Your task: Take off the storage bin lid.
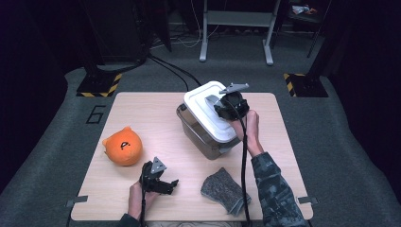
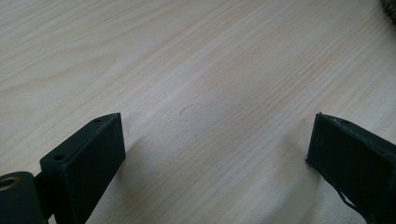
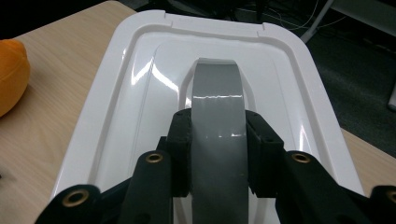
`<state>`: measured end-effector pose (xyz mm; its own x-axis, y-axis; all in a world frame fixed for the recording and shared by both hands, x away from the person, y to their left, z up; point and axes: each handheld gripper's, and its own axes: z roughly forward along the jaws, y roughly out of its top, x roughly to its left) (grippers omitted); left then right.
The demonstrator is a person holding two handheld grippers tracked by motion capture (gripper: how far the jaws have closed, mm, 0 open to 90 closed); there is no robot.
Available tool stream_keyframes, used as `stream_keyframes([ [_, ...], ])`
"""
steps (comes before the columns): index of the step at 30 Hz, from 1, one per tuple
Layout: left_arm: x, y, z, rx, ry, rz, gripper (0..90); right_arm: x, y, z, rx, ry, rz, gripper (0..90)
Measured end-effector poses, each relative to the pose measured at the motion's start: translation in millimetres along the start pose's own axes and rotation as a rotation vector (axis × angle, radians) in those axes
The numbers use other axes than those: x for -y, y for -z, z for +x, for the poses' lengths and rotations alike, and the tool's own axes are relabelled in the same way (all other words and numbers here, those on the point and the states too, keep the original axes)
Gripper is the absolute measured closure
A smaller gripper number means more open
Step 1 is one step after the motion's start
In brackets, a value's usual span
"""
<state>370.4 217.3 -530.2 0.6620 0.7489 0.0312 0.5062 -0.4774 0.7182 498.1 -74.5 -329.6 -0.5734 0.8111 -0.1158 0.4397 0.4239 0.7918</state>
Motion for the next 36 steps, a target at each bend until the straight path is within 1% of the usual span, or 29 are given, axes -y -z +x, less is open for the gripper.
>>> stream_keyframes([
  [1, 0.0, 0.1, -0.1, 0.002, 0.001, 0.003, 3.5, -0.1, 0.9, -2.3, 0.005, 0.022, -0.003, 66.2],
  [6, -0.1, -0.8, -0.1, 0.000, 0.008, -0.002, 2.3, 1.9, 5.9, -8.4, 0.021, -0.007, -0.002, 66.2],
  [11, -0.3, -0.9, 0.1, -0.005, 0.007, 0.001, 1.8, 2.9, 11.0, -17.9, 0.034, -0.008, -0.010, 66.2],
  [12, -0.5, -0.9, 0.2, -0.003, 0.009, 0.002, 1.9, 3.1, 13.0, -19.6, 0.038, -0.021, -0.010, 66.2],
  [14, -0.5, -1.1, 0.1, -0.002, 0.011, -0.001, 1.9, 3.3, 15.3, -22.2, 0.045, -0.028, -0.014, 66.2],
  [16, -0.5, -1.1, 0.1, -0.003, 0.012, 0.000, 1.8, 3.8, 18.0, -25.7, 0.053, -0.025, -0.013, 66.2],
  [18, -0.6, -1.1, 0.1, -0.002, 0.013, 0.000, 1.8, 4.9, 20.9, -29.6, 0.061, -0.029, -0.014, 66.2],
  [19, -0.6, -1.1, 0.0, -0.002, 0.013, 0.000, 1.8, 5.1, 21.6, -30.3, 0.064, -0.041, -0.017, 66.2],
  [20, -0.5, -1.0, 0.0, -0.003, 0.014, 0.000, 1.9, 5.8, 22.8, -32.5, 0.067, -0.036, -0.019, 66.2],
  [21, -0.5, -1.0, 0.0, -0.003, 0.014, 0.000, 1.8, 6.0, 24.1, -33.5, 0.072, -0.047, -0.015, 66.2],
  [22, -0.5, -1.1, -0.1, -0.003, 0.014, -0.001, 1.8, 6.6, 25.2, -35.8, 0.076, -0.040, -0.020, 66.2],
  [23, -0.5, -1.1, 0.0, -0.003, 0.014, -0.001, 1.9, 7.0, 26.3, -37.5, 0.078, -0.046, -0.018, 66.2],
  [25, -0.5, -1.1, -0.1, -0.004, 0.014, -0.001, 1.9, 8.1, 28.4, -41.6, 0.090, -0.044, -0.019, 66.2],
  [27, -0.4, -1.1, -0.2, -0.005, 0.014, -0.002, 1.9, 9.7, 30.4, -45.0, 0.096, -0.058, -0.017, 66.2],
  [28, -0.4, -1.1, -0.2, -0.005, 0.014, -0.002, 1.9, 10.3, 31.0, -47.1, 0.101, -0.053, -0.020, 66.2],
  [30, -0.3, -1.4, -0.3, -0.006, 0.014, -0.005, 1.9, 12.6, 32.7, -51.6, 0.108, -0.068, -0.017, 66.2],
  [32, -0.5, -0.7, 0.3, -0.002, 0.009, 0.004, 1.9, 15.1, 33.8, -55.9, 0.119, -0.073, -0.013, 66.2],
  [35, -0.5, -1.1, -0.1, -0.003, 0.014, -0.001, 1.9, 18.2, 35.4, -61.2, 0.134, -0.080, -0.009, 66.2],
  [36, -0.5, -1.1, 0.0, -0.003, 0.014, -0.001, 1.9, 19.3, 36.2, -62.9, 0.141, -0.089, -0.010, 66.2],
])
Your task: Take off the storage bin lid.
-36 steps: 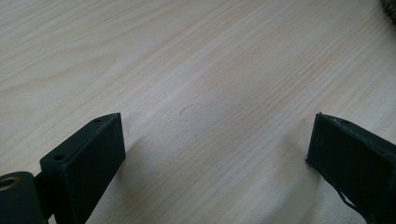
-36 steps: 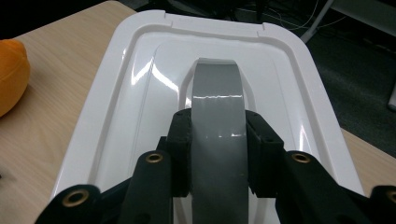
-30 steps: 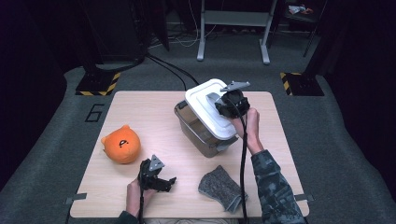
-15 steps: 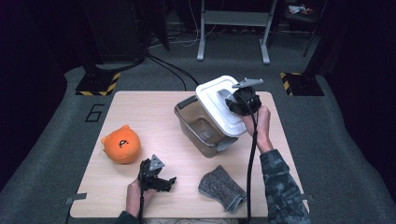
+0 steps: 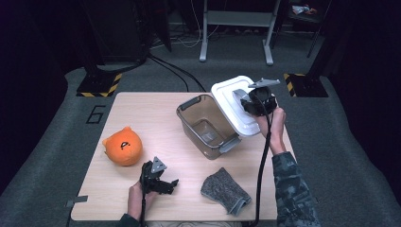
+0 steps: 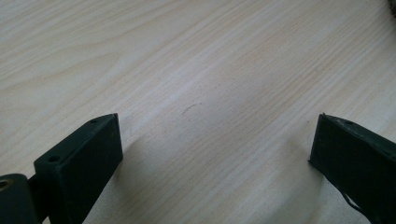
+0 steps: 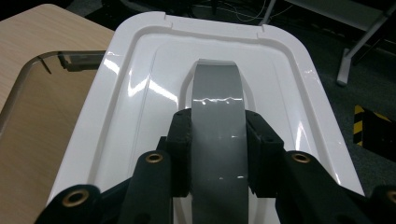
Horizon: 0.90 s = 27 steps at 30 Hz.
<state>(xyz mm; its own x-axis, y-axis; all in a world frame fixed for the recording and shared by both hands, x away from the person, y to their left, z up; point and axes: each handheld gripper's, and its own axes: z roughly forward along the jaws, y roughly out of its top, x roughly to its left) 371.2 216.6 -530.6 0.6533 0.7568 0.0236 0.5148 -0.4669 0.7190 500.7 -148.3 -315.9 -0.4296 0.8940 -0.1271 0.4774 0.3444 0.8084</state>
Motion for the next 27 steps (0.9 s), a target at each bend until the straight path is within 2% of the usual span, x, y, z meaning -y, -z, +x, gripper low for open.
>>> stream_keyframes([
  [12, 0.0, 0.0, 0.2, -0.002, -0.001, 0.000, 1.9, 12.5, 5.2, -22.1, 0.064, -0.024, 0.016, 66.2],
  [19, 0.0, -0.1, 0.2, -0.004, -0.002, -0.001, 1.8, 22.4, 3.8, -37.5, 0.110, -0.072, 0.027, 66.2],
  [21, 0.0, 0.0, 0.2, -0.003, -0.002, 0.000, 1.8, 28.3, -0.4, -43.8, 0.131, -0.100, 0.035, 66.2],
  [27, 0.0, 0.0, 0.2, -0.002, -0.001, 0.000, 1.8, 40.1, -11.0, -53.1, 0.151, -0.137, 0.049, 66.2],
])
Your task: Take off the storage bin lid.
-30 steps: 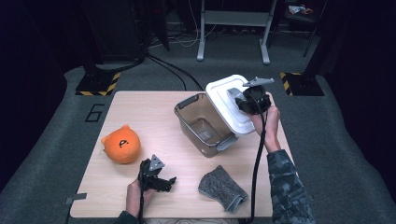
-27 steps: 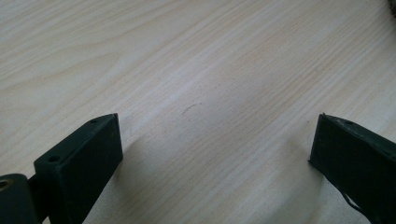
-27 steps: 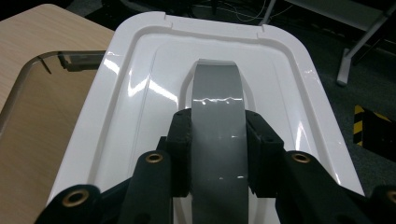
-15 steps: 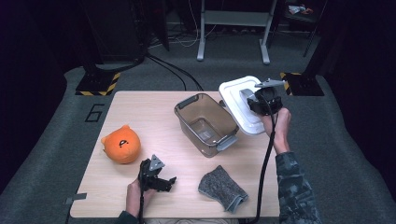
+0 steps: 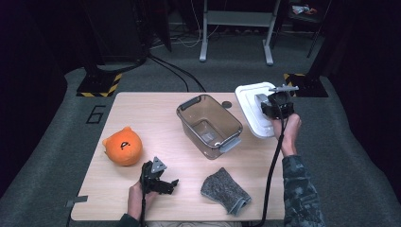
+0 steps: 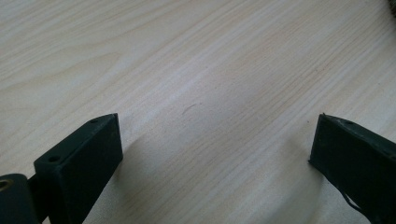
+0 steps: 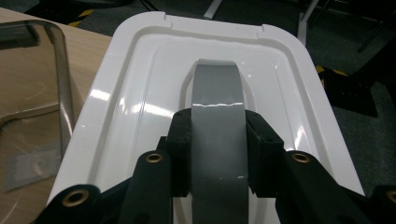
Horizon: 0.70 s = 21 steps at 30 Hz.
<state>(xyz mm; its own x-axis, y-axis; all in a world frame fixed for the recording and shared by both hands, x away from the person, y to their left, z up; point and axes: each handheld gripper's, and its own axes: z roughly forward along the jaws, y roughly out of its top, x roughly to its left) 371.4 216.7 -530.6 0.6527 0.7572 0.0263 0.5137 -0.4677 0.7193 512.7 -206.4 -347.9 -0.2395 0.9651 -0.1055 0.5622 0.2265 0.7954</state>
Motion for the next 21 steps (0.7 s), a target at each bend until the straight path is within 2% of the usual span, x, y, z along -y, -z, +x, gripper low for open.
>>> stream_keyframes([
  [6, 0.0, 0.0, 0.0, 0.000, 0.000, 0.000, 1.9, 13.4, -16.8, -5.8, 0.023, -0.028, 0.030, 66.2],
  [12, 0.0, 0.0, 0.0, 0.000, 0.000, 0.001, 1.9, 26.4, -30.4, -10.6, 0.026, -0.057, 0.051, 66.2],
  [13, 0.0, 0.0, 0.0, 0.000, 0.000, 0.000, 1.9, 28.4, -32.7, -11.2, 0.032, -0.050, 0.058, 66.2],
  [15, 0.0, 0.0, 0.0, 0.000, 0.000, 0.001, 1.8, 32.1, -36.7, -11.1, 0.045, -0.060, 0.059, 66.2],
  [21, 0.0, 0.0, -0.3, -0.001, 0.004, -0.001, 1.8, 43.7, -50.4, -8.7, 0.042, -0.081, 0.076, 66.2],
])
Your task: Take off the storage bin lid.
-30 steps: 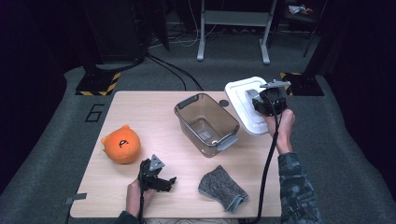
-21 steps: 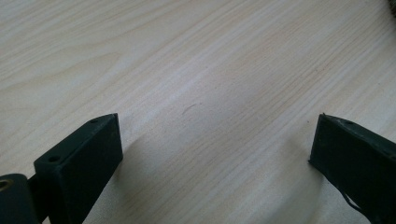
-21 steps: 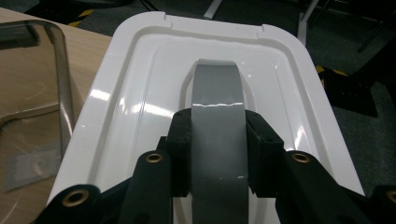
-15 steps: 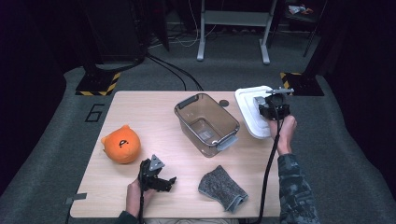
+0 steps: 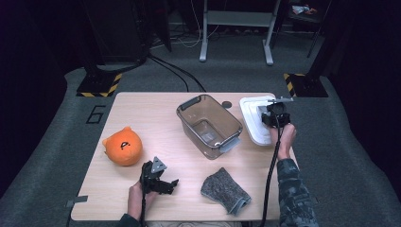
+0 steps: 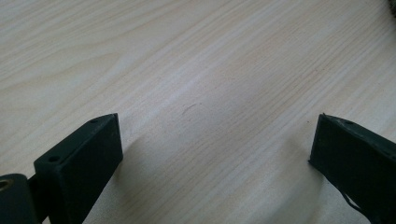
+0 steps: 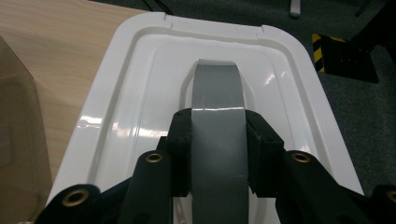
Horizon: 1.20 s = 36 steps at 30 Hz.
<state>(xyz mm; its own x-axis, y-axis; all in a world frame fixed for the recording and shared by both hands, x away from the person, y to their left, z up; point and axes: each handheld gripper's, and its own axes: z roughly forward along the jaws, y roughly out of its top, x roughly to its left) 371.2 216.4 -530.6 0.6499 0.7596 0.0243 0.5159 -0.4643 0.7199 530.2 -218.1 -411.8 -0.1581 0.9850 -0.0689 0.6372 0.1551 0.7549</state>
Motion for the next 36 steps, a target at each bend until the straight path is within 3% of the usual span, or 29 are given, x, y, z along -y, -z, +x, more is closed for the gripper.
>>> stream_keyframes([
  [19, 0.2, -0.4, -0.2, 0.000, 0.004, -0.006, 1.9, 32.0, -42.2, 3.6, 0.021, -0.064, 0.058, 66.1],
  [25, 0.2, -0.3, -0.2, 0.000, 0.003, -0.005, 1.9, 39.5, -53.7, 2.6, 0.027, -0.106, 0.082, 66.0],
  [33, 0.1, -0.3, -0.1, 0.001, 0.003, -0.004, 1.9, 44.8, -63.0, 0.3, 0.023, -0.112, 0.108, 65.4],
  [36, 0.1, -0.3, -0.2, 0.000, 0.004, -0.005, 1.9, 45.7, -64.4, -1.1, 0.006, -0.107, 0.118, 59.0],
])
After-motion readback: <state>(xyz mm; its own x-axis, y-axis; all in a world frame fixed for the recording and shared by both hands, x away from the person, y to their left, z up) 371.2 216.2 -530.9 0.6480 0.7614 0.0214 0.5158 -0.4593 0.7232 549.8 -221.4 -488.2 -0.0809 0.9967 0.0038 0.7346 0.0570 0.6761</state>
